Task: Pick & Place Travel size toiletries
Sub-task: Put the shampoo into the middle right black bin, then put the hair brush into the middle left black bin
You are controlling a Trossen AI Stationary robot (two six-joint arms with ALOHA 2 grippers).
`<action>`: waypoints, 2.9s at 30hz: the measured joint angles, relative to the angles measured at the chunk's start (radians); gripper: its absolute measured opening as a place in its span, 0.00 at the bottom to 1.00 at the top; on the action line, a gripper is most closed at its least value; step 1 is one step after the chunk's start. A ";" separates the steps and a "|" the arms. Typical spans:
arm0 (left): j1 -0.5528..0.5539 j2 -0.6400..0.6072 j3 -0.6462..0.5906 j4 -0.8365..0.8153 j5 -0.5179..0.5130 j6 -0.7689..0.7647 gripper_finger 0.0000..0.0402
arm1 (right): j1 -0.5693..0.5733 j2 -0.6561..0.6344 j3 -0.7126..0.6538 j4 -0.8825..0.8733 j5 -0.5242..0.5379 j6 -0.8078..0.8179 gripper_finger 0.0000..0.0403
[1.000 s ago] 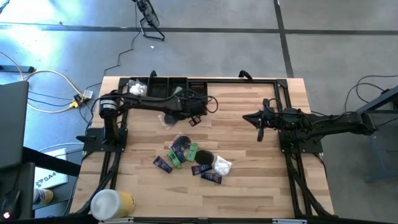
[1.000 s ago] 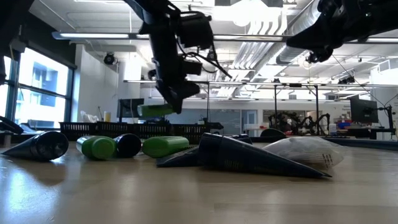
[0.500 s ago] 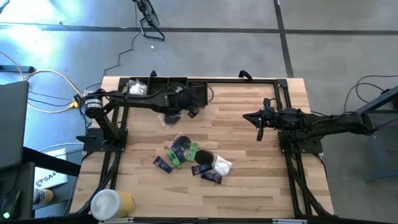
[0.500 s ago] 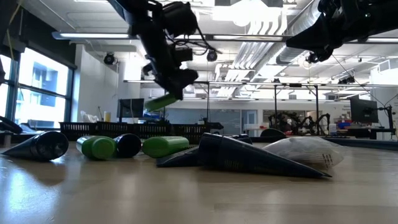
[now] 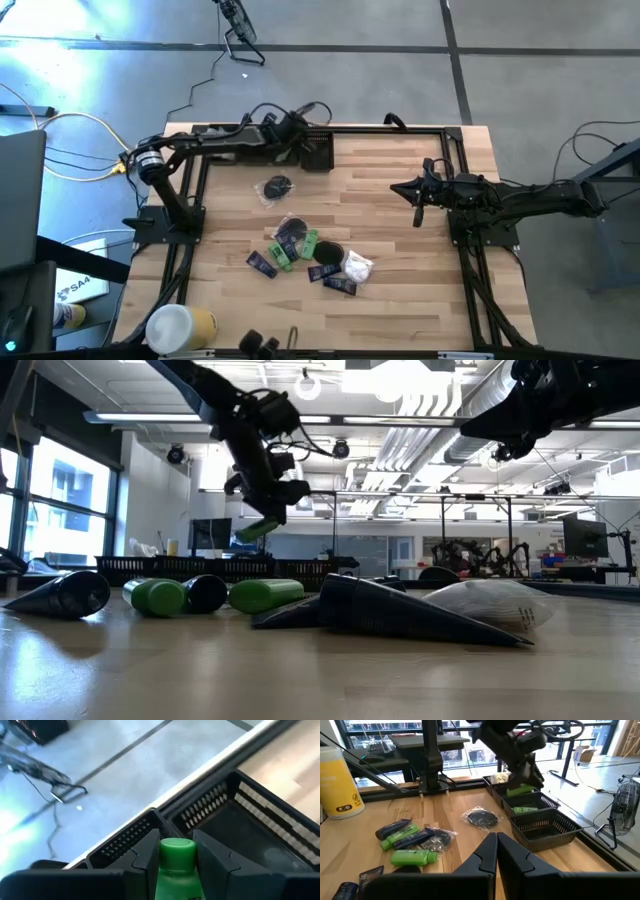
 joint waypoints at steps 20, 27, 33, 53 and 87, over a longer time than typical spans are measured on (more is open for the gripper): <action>0.084 0.137 0.000 0.090 0.073 -0.046 0.25 | 0.000 0.000 0.000 -0.004 0.000 -0.001 0.01; 0.084 0.140 0.000 0.084 0.038 -0.046 0.25 | 0.000 0.000 0.000 -0.004 0.000 -0.001 0.01; 0.084 0.140 0.000 0.066 0.038 -0.046 0.27 | 0.000 0.000 0.000 -0.004 0.000 0.000 0.01; 0.056 0.107 0.002 0.084 0.069 0.032 0.22 | 0.000 0.000 0.000 -0.004 0.000 0.007 0.01; -0.214 -0.086 -0.155 0.211 0.413 0.239 0.00 | 0.000 0.000 0.000 0.010 0.020 0.033 0.01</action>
